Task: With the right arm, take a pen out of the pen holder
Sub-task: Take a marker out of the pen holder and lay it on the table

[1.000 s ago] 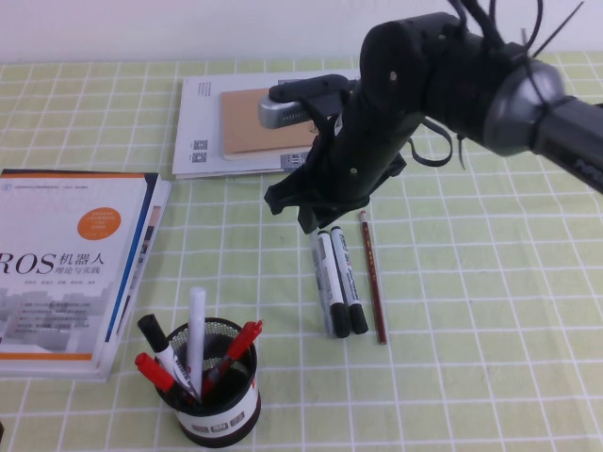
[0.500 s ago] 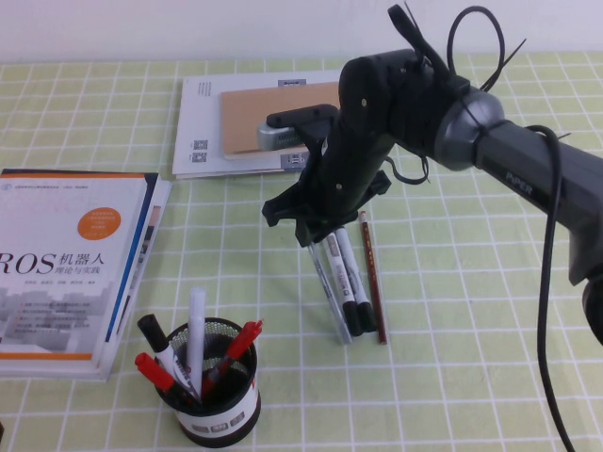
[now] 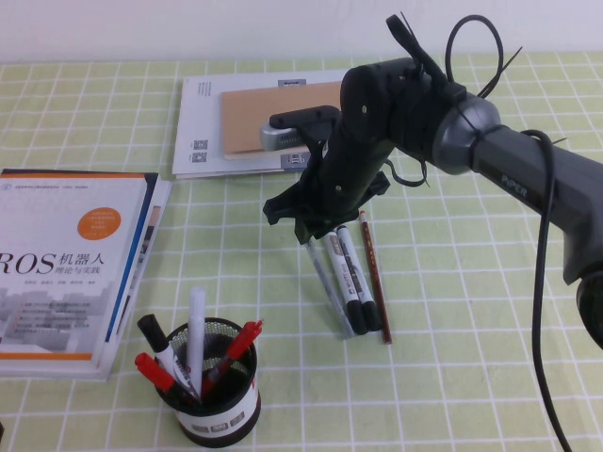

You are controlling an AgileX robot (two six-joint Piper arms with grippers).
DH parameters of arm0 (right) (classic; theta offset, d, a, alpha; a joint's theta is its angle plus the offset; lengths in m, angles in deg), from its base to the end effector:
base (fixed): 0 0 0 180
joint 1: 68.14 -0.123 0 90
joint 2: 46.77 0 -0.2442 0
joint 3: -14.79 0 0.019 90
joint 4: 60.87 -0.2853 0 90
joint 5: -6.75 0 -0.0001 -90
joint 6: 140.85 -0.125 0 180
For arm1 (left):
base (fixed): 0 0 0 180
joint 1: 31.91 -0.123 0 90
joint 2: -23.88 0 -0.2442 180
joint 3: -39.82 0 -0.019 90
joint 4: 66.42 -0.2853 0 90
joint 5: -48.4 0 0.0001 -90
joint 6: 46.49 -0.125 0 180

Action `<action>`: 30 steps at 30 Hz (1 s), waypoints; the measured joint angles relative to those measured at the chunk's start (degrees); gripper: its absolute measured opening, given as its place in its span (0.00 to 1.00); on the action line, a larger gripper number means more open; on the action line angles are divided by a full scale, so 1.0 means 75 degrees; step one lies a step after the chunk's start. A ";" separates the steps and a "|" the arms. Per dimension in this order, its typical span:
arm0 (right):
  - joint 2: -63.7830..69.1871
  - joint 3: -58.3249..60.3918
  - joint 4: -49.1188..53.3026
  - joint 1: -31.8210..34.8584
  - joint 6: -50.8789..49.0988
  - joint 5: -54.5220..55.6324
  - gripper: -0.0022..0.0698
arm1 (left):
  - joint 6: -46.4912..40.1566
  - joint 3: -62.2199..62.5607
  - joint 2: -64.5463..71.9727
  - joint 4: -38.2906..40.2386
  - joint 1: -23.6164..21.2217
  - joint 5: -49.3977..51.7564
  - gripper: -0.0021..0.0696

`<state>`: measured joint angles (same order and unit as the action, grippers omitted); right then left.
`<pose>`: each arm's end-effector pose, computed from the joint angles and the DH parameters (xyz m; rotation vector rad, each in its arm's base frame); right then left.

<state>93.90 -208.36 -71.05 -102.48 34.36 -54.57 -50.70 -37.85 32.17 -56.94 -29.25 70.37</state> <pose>0.4180 0.3090 0.1444 -0.6429 2.7493 0.4056 0.1599 -0.0152 0.1593 0.0107 1.8809 -0.1448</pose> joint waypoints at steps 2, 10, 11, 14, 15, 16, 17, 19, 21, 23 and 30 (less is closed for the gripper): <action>0.0000 0.0000 0.0000 0.0000 0.0000 0.0016 0.23 | 0.0000 0.0000 0.0000 0.0000 0.0000 0.0000 0.02; 0.0000 0.0000 0.0000 0.0000 0.0000 0.0021 0.30 | 0.0000 0.0000 0.0000 0.0000 0.0000 0.0000 0.02; -0.0017 0.0000 0.0000 0.0000 0.0000 -0.0020 0.30 | 0.0000 0.0000 0.0000 0.0000 0.0000 0.0000 0.02; -0.0239 0.0038 0.0079 -0.0015 0.0000 -0.0198 0.28 | 0.0000 0.0000 0.0000 0.0000 0.0000 0.0000 0.02; -0.0417 0.0102 0.0127 -0.0031 0.0000 -0.0232 0.26 | 0.0000 0.0000 0.0000 0.0000 0.0000 0.0000 0.02; -0.0657 0.0231 0.0204 -0.0065 0.0000 -0.0254 0.23 | 0.0000 0.0000 0.0000 0.0000 0.0000 0.0000 0.02; -0.0946 0.0418 0.0287 -0.0096 0.0000 -0.0254 0.20 | 0.0000 0.0000 0.0000 0.0000 0.0000 0.0000 0.02; -0.1562 0.0892 0.0444 -0.0189 0.0000 -0.0179 0.13 | 0.0000 0.0000 0.0000 0.0000 0.0000 0.0000 0.02; -0.2265 0.1639 0.0564 -0.0262 0.0000 0.0093 0.07 | 0.0000 0.0000 0.0000 0.0000 0.0000 0.0000 0.02; -0.3116 0.2584 0.0649 -0.0316 0.0000 0.0510 0.04 | 0.0000 0.0000 0.0000 0.0000 0.0000 0.0000 0.02; -0.5922 0.5627 0.0854 -0.0316 0.0000 0.1497 0.02 | 0.0000 0.0000 0.0000 0.0000 0.0000 0.0000 0.02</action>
<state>49.48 -166.16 -64.65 -104.85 34.36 -43.34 -50.70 -37.85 32.17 -56.94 -29.25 70.37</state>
